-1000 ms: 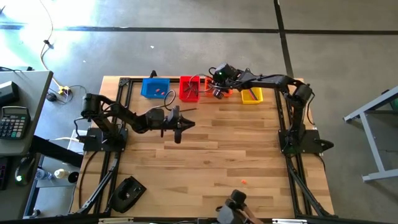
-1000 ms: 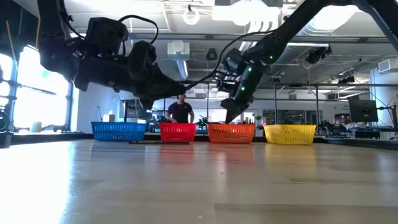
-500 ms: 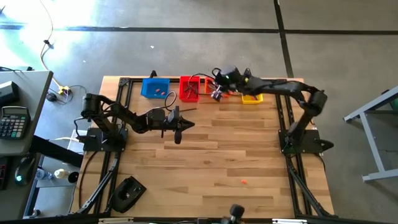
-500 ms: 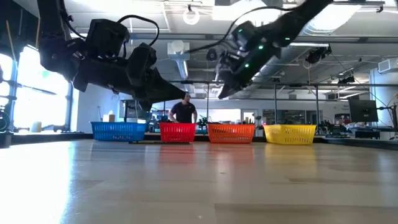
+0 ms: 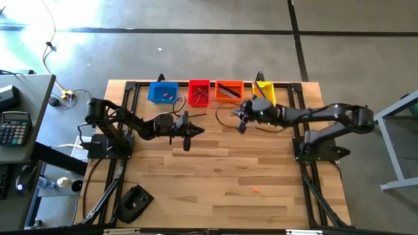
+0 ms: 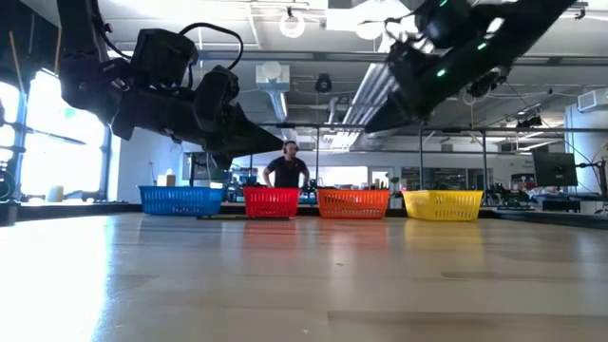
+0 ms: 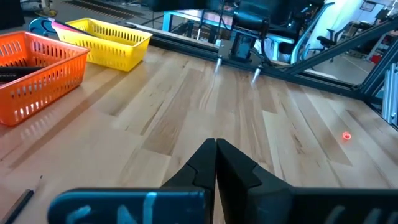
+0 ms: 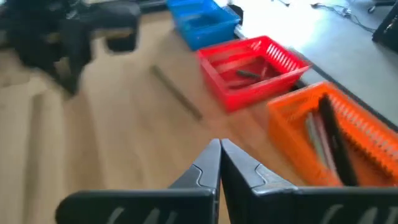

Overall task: Sort crayons/erasers/pens/pencils in bins
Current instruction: Put the orange eraser into the blue bin

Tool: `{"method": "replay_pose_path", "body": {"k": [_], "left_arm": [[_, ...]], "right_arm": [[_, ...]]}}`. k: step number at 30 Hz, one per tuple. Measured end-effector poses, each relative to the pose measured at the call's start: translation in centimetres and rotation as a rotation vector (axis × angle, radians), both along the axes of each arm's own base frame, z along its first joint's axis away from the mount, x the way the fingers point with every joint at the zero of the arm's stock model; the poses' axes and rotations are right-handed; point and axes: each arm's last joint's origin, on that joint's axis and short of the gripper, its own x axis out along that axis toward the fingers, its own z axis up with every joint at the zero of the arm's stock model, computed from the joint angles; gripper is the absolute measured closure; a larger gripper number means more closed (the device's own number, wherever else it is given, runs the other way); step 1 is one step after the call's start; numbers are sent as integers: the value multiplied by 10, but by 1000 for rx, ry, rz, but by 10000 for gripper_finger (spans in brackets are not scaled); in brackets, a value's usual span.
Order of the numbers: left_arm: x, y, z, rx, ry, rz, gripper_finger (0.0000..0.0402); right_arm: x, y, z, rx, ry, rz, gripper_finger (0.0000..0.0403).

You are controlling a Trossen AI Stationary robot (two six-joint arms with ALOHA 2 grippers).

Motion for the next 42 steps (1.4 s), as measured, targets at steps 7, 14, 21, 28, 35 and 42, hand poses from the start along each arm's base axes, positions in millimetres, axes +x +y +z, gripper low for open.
{"method": "replay_pose_path", "body": {"k": [7,14,21,28,35,42], "left_arm": [[0,0,0,9,1,-2,401],[0,0,0,27,3,-6,401],[0,0,0,34,5,-7,401],[0,0,0,34,6,-7,401],[1,0,1,43,3,-9,401],[4,1,4,63,-10,-23,401]], "right_arm": [[-5,58,2,-7,62,46,402],[-13,105,-3,119,174,102,403],[-33,149,-11,238,258,122,385],[-51,190,-24,486,336,93,325],[-42,235,-20,516,593,44,313],[-28,286,-26,512,750,18,312]]}}
